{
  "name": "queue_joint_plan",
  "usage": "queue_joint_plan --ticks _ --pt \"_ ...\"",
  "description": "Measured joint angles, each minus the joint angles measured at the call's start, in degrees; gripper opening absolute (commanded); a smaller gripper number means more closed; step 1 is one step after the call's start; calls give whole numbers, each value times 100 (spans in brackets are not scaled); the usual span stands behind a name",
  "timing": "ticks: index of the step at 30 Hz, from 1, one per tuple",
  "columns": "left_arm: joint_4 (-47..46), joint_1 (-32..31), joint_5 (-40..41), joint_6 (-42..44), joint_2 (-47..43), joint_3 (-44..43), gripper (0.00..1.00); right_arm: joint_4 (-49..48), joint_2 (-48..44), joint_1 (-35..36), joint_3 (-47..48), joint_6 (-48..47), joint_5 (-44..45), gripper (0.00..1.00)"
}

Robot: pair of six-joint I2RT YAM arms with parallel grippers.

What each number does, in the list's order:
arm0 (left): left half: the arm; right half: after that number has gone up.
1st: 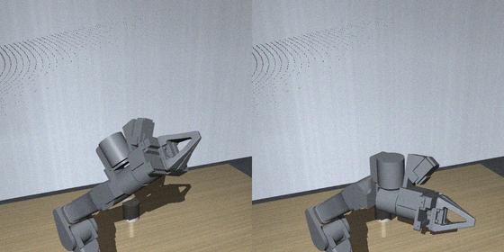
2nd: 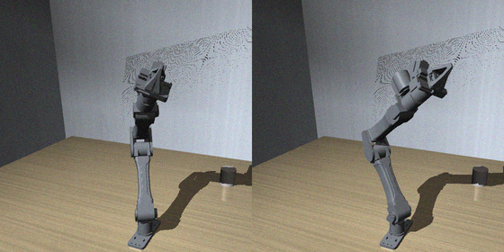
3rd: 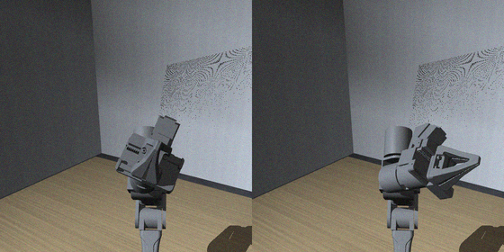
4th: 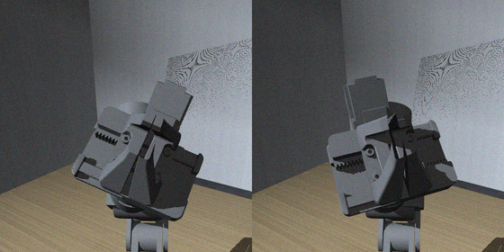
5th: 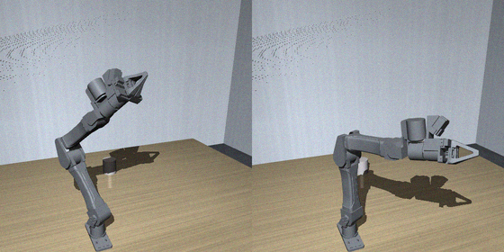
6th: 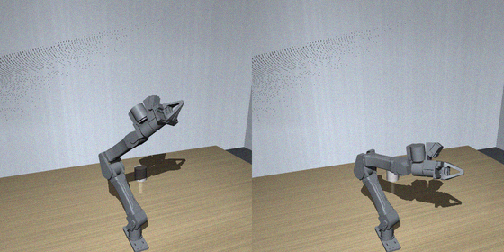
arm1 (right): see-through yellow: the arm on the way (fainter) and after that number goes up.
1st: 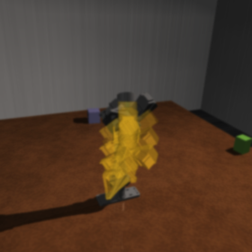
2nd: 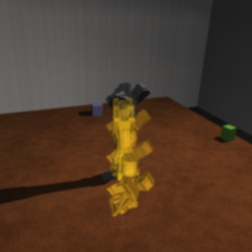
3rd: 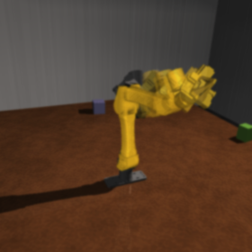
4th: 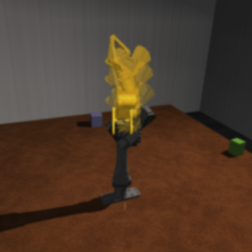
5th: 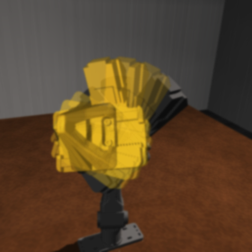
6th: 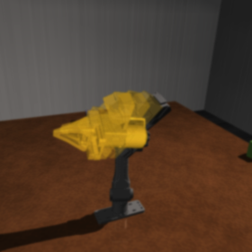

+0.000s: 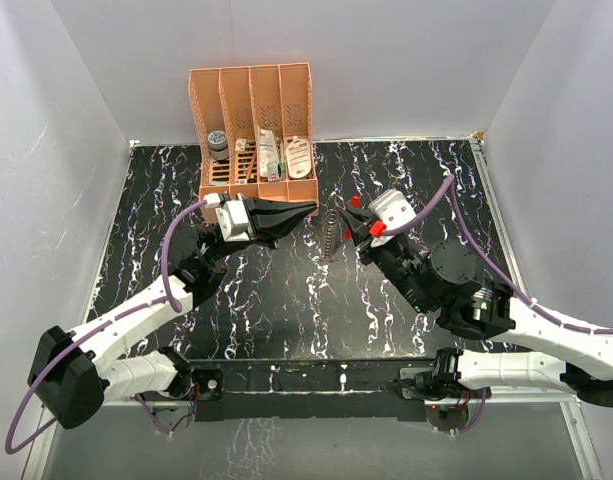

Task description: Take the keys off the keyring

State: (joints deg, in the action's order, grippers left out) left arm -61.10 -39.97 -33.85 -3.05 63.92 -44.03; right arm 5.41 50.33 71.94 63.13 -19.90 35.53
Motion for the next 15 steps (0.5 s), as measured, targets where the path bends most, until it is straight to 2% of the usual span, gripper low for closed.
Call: queue_joint_plan --ticks 8,15 --pt "-20 0 142 -184 52 0 2 -46 -2 0 7 -120 59 0" --pt "299 4 348 -955 63 -341 2 -59 -4 0 7 -127 90 0"
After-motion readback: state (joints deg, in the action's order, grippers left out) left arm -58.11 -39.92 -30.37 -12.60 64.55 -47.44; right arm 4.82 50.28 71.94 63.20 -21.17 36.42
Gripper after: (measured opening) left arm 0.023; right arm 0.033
